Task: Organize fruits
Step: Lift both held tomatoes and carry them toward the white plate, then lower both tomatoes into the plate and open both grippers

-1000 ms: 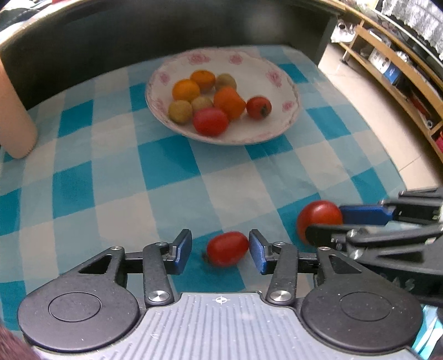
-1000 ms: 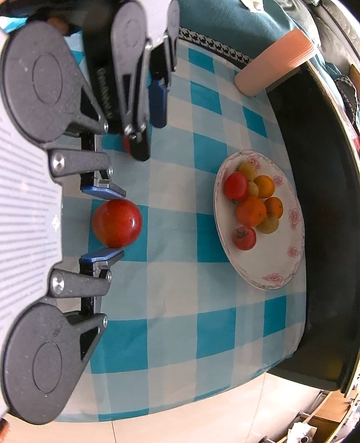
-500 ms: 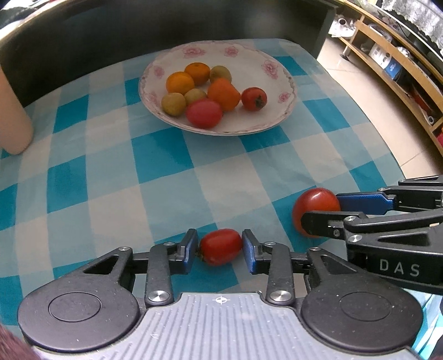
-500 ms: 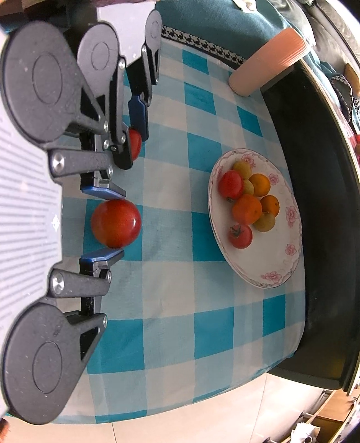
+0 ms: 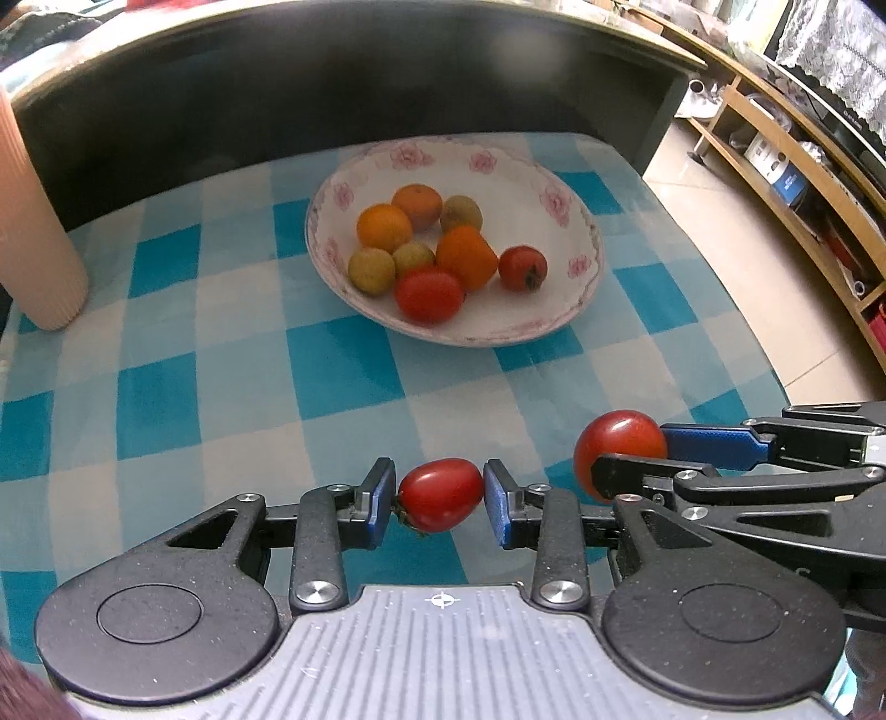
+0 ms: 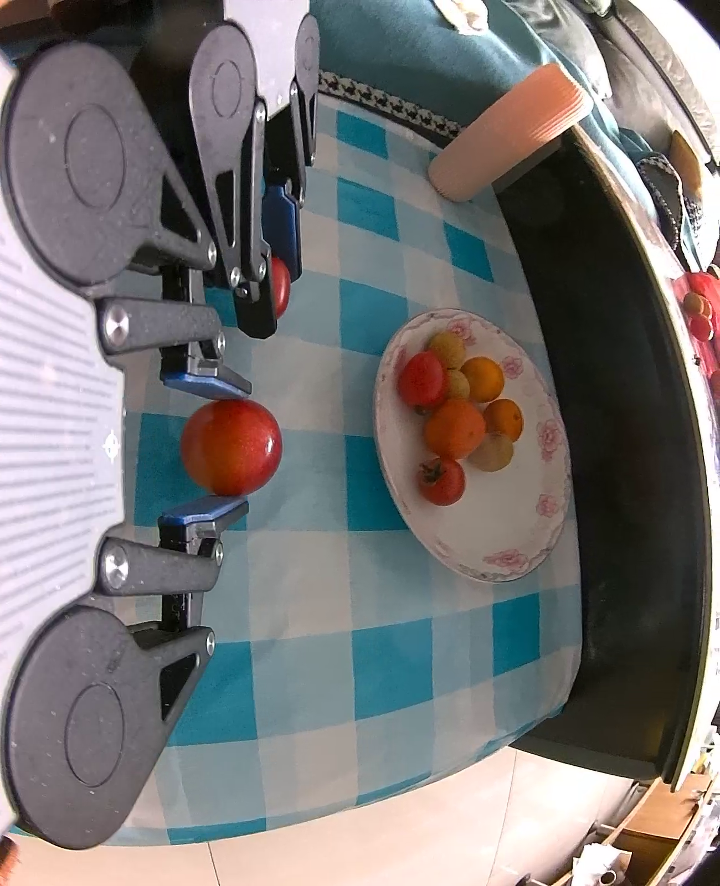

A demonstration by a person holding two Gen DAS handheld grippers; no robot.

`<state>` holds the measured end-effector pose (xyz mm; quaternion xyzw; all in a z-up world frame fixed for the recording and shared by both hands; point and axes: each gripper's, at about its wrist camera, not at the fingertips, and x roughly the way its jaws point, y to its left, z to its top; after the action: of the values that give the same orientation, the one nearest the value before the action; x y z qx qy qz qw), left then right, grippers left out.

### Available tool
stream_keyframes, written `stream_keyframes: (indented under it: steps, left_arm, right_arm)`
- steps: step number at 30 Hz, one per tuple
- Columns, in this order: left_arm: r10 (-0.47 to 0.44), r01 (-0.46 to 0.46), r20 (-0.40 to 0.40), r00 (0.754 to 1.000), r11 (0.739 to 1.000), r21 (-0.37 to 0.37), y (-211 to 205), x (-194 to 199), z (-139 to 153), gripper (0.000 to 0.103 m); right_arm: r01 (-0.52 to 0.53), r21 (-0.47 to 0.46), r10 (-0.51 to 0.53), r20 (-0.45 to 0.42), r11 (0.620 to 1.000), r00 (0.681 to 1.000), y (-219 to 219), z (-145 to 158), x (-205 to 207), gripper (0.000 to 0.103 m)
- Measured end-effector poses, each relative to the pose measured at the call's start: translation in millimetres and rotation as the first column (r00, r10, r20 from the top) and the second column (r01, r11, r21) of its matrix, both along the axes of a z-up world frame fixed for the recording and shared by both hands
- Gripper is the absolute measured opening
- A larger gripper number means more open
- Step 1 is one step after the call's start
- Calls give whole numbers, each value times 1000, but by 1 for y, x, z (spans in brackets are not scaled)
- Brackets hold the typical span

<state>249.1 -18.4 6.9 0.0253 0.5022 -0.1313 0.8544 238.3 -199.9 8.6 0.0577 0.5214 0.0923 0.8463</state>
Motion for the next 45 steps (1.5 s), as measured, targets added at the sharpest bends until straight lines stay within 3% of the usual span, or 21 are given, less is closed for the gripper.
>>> stream_keyframes:
  steps: [32, 45]
  left_arm:
    - [24, -25, 85, 996, 1000, 9, 0, 26, 23, 42]
    - [37, -40, 121, 992, 999, 15, -6, 59, 31, 42]
  right_arm:
    - [24, 16, -25, 67, 1000, 997, 3, 16, 26, 51]
    - [57, 27, -60, 108, 998, 992, -2, 22, 55, 51]
